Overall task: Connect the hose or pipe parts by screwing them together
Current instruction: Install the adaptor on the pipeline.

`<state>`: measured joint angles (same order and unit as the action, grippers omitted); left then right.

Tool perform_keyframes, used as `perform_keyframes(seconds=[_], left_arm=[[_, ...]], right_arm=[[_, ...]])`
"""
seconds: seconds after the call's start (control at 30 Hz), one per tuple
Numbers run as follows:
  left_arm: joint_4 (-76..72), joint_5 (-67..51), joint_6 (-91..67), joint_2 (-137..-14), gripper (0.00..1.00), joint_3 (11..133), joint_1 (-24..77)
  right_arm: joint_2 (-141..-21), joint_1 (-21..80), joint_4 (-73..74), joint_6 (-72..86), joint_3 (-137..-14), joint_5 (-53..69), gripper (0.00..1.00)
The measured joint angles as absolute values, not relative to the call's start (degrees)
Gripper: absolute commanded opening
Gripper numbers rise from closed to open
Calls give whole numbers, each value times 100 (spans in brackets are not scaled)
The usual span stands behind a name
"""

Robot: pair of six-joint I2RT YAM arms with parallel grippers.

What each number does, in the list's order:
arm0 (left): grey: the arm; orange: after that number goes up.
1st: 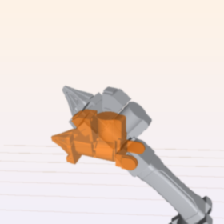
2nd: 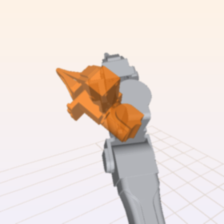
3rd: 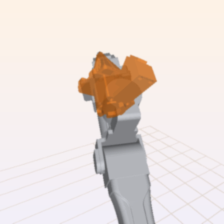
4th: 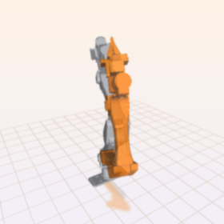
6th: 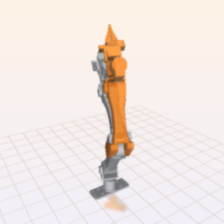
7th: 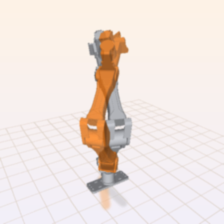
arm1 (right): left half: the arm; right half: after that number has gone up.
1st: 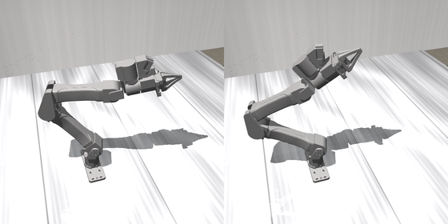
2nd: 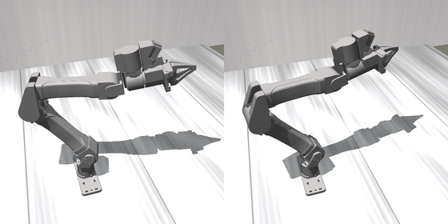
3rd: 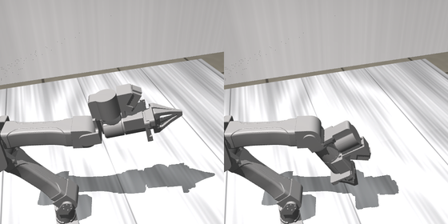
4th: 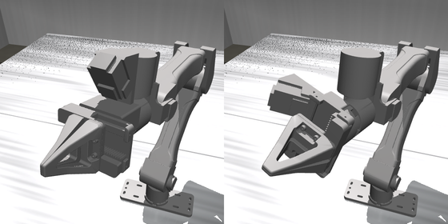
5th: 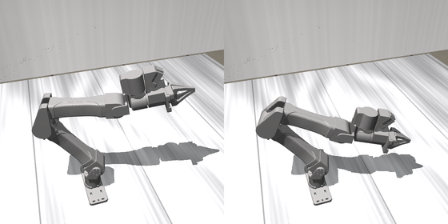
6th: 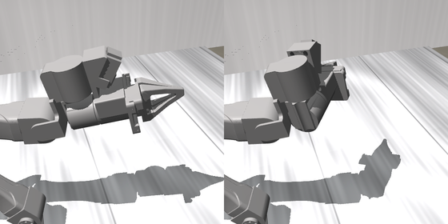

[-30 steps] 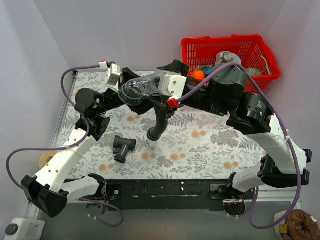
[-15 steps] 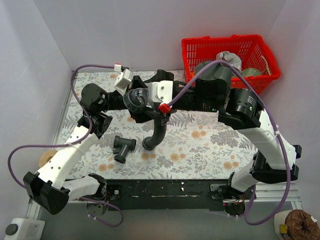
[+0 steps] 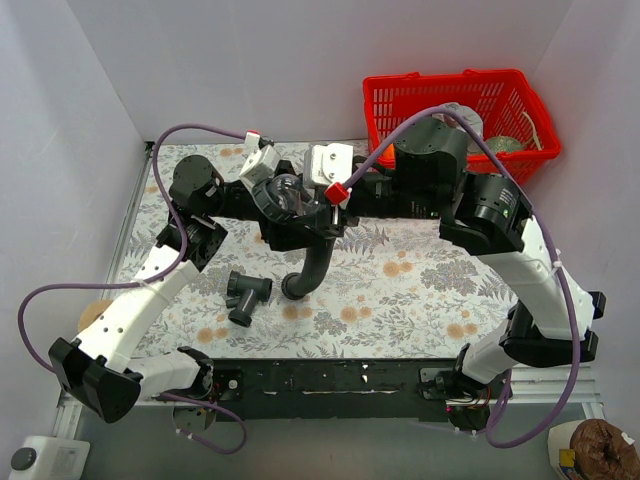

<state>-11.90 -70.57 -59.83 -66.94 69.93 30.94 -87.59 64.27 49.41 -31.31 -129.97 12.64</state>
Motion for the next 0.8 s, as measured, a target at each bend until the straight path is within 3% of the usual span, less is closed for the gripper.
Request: perform_keyframes(seconds=[0.2, 0.57, 0.8], left_arm=[[-932, -7074, -5636, -6705, 0, 7091, 3098], [-1492, -6897, -5402, -6556, 0, 6982, 3218], [-2408, -6525, -6058, -6458, 0, 6632, 3240]], right_arm=[[-8178, 6410, 4125, -2943, -12016, 1184, 1], [-6163, 6294, -169, -2209, -8442, 773, 1], [-6045, 6296, -2174, -1483, -7402, 819, 1]])
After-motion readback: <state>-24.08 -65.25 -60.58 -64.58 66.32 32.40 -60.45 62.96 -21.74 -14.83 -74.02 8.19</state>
